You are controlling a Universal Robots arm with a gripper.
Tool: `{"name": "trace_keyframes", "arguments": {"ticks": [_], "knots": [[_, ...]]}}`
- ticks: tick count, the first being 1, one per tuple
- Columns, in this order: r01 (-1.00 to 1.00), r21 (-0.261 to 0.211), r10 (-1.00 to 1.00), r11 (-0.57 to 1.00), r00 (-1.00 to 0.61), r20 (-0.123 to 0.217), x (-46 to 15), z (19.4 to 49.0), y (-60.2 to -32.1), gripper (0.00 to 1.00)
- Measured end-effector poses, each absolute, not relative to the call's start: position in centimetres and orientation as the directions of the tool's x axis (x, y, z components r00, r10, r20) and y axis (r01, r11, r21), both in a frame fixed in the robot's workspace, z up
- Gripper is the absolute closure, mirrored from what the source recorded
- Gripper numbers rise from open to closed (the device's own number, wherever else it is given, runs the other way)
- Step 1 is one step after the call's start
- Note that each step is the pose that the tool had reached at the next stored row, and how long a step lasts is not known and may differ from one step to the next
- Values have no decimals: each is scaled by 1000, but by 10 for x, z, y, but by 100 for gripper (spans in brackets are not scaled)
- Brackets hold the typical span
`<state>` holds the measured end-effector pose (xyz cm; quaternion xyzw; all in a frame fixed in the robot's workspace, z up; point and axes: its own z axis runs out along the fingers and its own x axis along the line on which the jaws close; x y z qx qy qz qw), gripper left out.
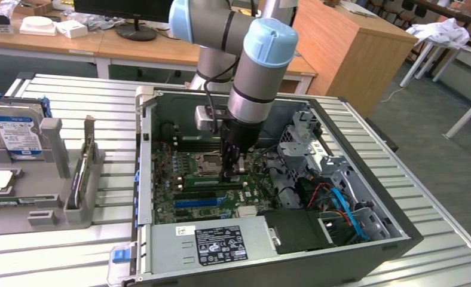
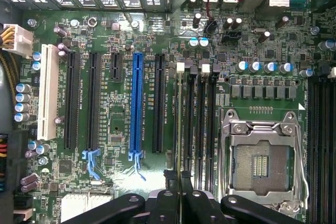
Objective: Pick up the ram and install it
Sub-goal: 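Insert the ram into the slot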
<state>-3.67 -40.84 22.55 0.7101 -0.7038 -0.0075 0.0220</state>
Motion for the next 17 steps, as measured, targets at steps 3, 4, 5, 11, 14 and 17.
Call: {"name": "trace_keyframes", "arguments": {"ticks": [3,4,5,11,14,17], "knots": [[-999,42,-1000,-9,9,20,-37,225,-408,88],[-999,42,-1000,-9,9,20,-37,225,-408,88],[-999,42,-1000,-9,9,20,-37,225,-408,88],[-999,42,-1000,-8,9,20,-36,225,-408,88],[-999,42,-1000,-9,10,20,-36,225,-408,88],[-999,40,-1000,-9,10,20,-37,225,-408,88]]}}
